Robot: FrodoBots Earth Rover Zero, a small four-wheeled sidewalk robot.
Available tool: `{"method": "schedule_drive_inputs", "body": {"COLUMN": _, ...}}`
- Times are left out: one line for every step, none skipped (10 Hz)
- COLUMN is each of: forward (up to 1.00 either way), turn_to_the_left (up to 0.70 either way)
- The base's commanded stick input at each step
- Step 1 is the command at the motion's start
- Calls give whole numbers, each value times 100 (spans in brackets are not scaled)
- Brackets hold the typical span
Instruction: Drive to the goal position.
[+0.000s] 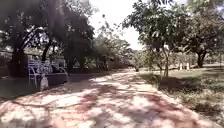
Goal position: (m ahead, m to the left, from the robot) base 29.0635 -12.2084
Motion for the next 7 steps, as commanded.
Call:
{"method": "schedule_drive_inputs", "body": {"forward": 70, "turn_to_the_left": 0}}
{"method": "schedule_drive_inputs", "body": {"forward": 70, "turn_to_the_left": 0}}
{"method": "schedule_drive_inputs", "body": {"forward": 70, "turn_to_the_left": 0}}
{"method": "schedule_drive_inputs", "body": {"forward": 70, "turn_to_the_left": 0}}
{"method": "schedule_drive_inputs", "body": {"forward": 70, "turn_to_the_left": 0}}
{"method": "schedule_drive_inputs", "body": {"forward": 70, "turn_to_the_left": 0}}
{"method": "schedule_drive_inputs", "body": {"forward": 70, "turn_to_the_left": 0}}
